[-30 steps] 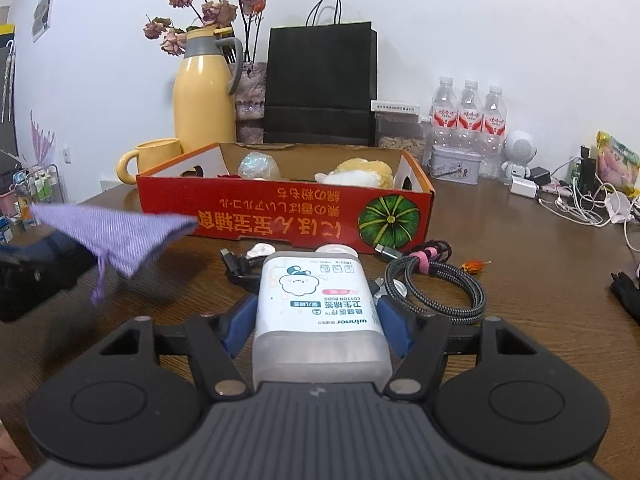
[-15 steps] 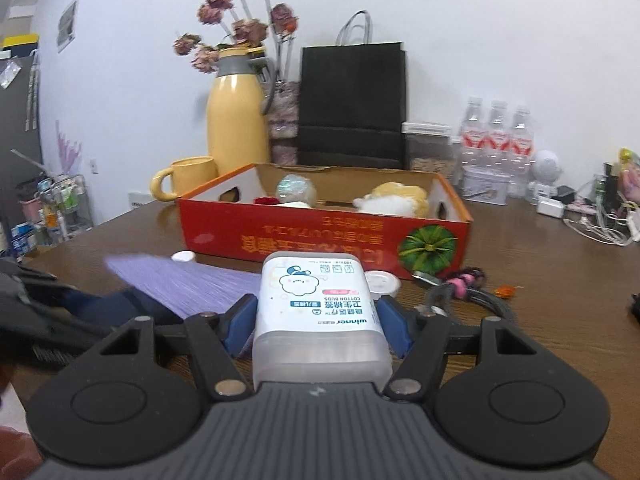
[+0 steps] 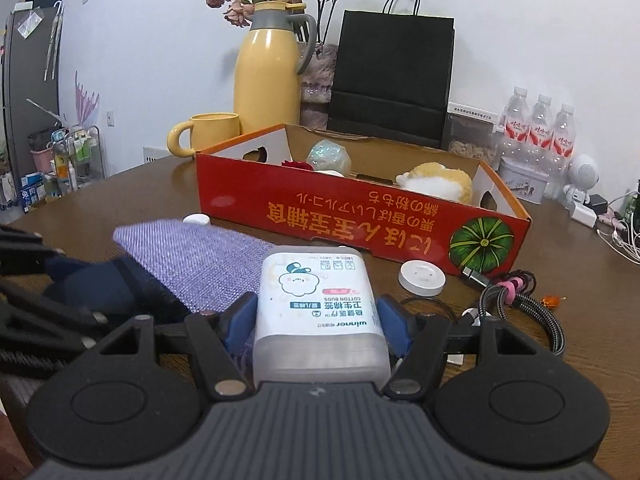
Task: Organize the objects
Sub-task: 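Lift the navy case and cotton-bud box with both tools toward the cardboard box, then lower the navy case and cotton-bud box into the box and open both tools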
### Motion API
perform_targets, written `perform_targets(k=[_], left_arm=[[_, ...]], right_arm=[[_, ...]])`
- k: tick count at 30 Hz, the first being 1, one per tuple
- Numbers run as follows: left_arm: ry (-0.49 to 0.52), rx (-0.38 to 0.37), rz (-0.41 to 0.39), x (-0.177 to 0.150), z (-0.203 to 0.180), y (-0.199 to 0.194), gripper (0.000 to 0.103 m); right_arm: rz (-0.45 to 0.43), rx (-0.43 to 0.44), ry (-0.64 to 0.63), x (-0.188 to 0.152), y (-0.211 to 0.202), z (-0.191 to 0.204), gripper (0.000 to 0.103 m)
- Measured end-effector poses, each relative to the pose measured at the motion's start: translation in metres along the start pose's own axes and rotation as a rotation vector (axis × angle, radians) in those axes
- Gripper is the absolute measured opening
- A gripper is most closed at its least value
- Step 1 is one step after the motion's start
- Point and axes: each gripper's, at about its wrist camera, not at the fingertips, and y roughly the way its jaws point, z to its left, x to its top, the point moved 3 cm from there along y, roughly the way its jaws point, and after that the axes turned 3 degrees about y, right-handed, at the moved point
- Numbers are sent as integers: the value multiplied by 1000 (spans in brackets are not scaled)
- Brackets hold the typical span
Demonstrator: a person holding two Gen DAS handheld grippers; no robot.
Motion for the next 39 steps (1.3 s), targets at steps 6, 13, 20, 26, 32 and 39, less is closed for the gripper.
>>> perform_targets(k=[6,13,20,26,32,39], left_arm=[[-44,63,-14,-1,22,-9,61],[-91,124,-52,1,41,-24,61],[-92,126,-95,16,40,-33,61],[-81,96,-136,39,28,-29,61],[-77,73,-171,67,16,-16,61],[-83,69,-200,102,11,6,61]], right_arm=[[-1,-7,1,0,-1,1,67],[-19,-10,14,2,-6,0,67],[-58,-20,30,11,-16,-7,67],[-92,-41,50,24,-20,-19,67],[-124,-62,72,43,-15,-32,67],[-166,-73,74,68,-4,-40,67]])
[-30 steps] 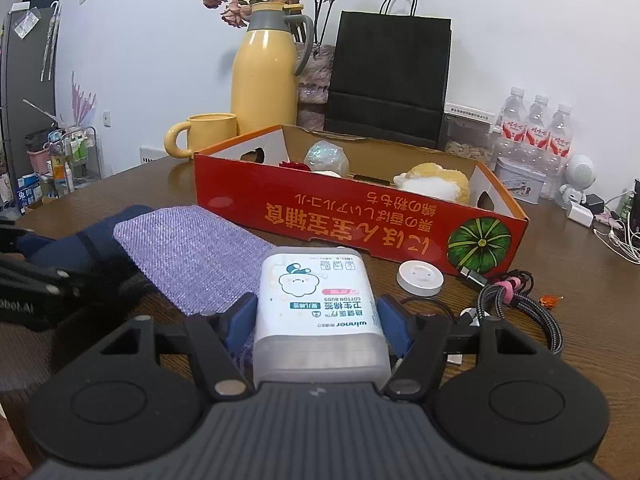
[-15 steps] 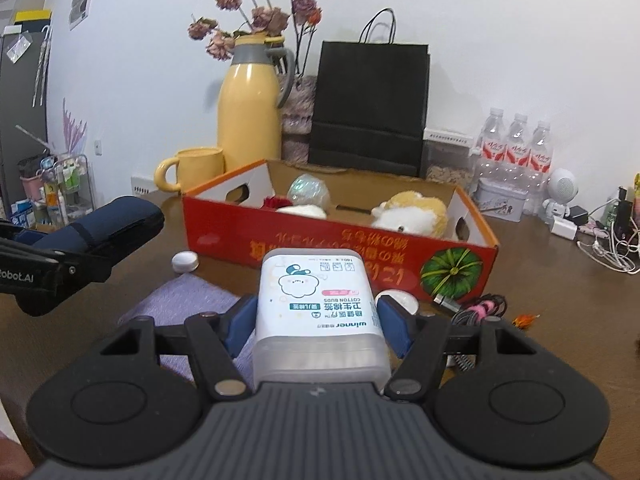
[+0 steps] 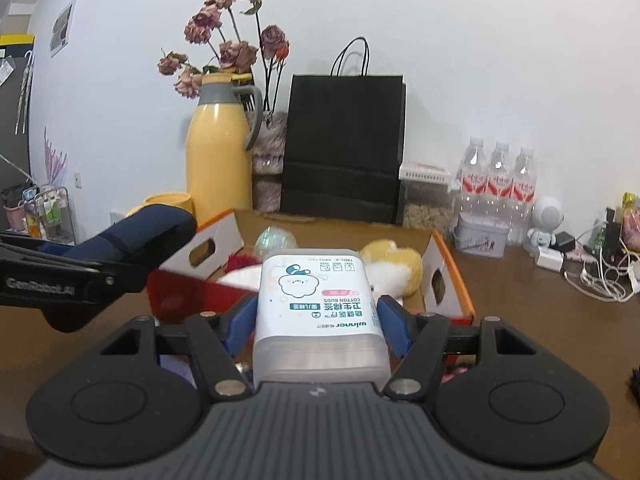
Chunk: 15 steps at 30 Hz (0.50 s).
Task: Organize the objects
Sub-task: 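Lower the navy case and cotton-bud box into the box and open both tools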
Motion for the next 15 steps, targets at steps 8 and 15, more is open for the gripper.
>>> perform_targets(k=[8,15], left_arm=[[-8,-2,-19,28,-7,32,61],[-16,8,-2,42,-11,69,61]], right_arm=[[-34,-9,11,23,26,-5,67],[-37,-26,37,34,57,-15,67]])
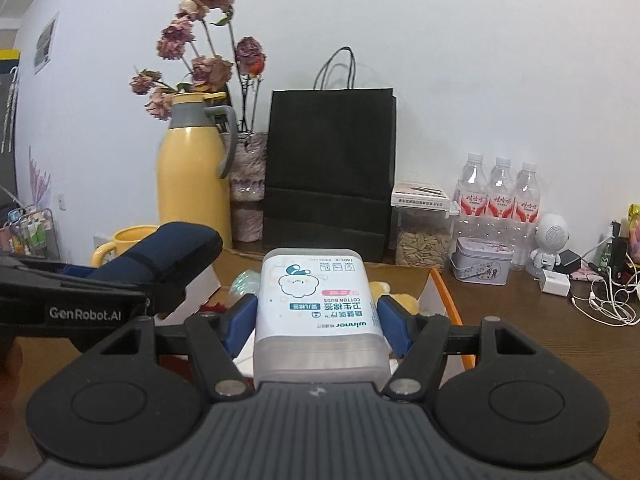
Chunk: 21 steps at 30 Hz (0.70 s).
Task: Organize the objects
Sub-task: 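Lower the navy case and cotton-bud box into the box and open both tools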
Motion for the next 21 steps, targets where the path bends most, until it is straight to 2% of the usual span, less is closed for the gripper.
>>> perform_targets(k=[12,17,18,19,21], left_arm=[[-14,44,31,12,-1,69,61],[1,34,23,9,-5,79,64],[-2,36,22,8,-3,80,66],[-5,42,14,8,-2,79,69],[-16,73,-9,8,1,75,100]], right_arm=[[46,-20,45,-3,56,-23,67],[59,-29,49,-7,64,-28,68],[69,-35,50,-8,65,-29,70],[80,-39,50,-10,66,-30,84],[86,-58,52,-11,66,-32,103]])
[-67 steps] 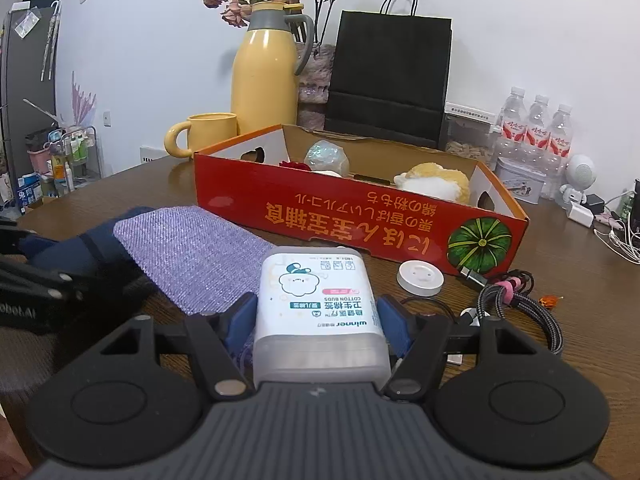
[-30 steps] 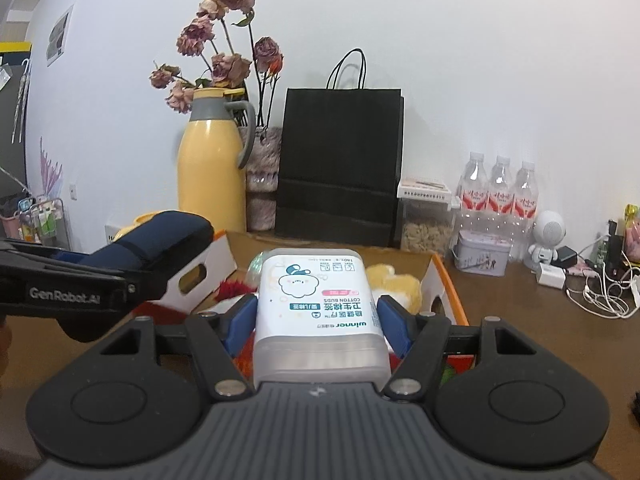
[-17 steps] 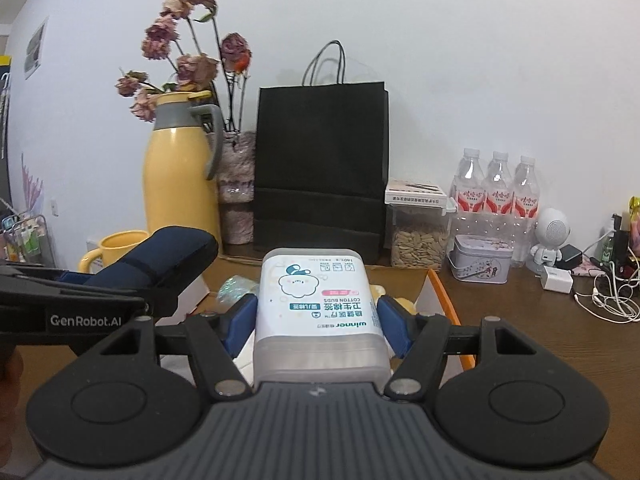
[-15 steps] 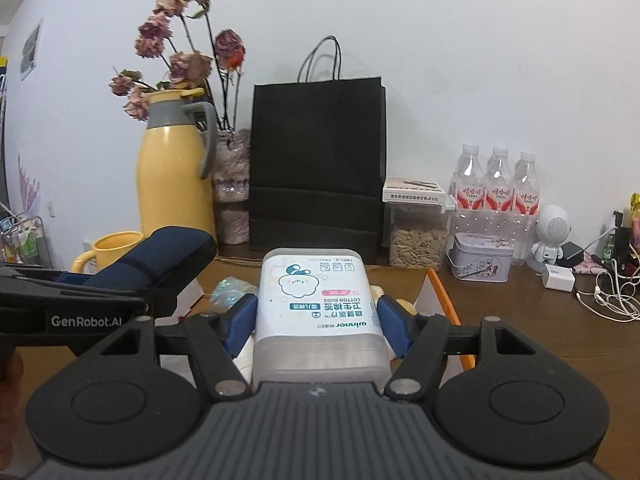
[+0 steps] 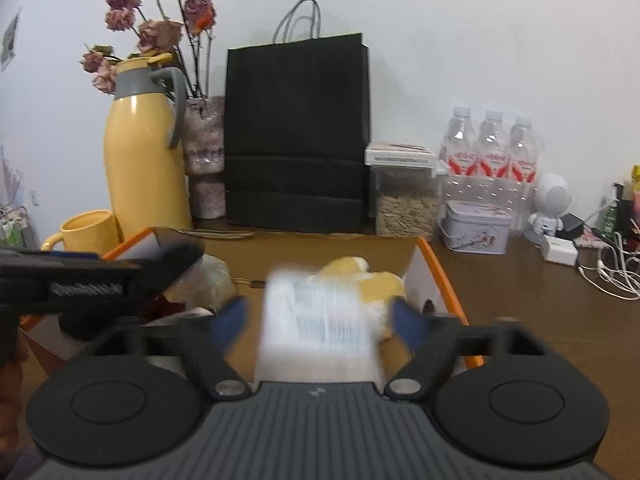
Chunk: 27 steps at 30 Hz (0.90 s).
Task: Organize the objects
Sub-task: 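Lower the navy case and cotton-bud box into the box and open both tools, then move both tools back out of the box toward the remaining table items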
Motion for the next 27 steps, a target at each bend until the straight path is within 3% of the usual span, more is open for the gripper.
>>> perform_targets(k=[2,12,27], left_arm=[[-7,13,-29,0,3,-5,103],[4,-8,-21,-4,0,-12,103],[-8,-77,-64,-20,1,-46,103]], right_arm=[[-13,-16,-1,0,-3,-1,103],[-29,-17,21,2,-15,-5,103],[-67,-11,-41,-10,-52,-3,103]])
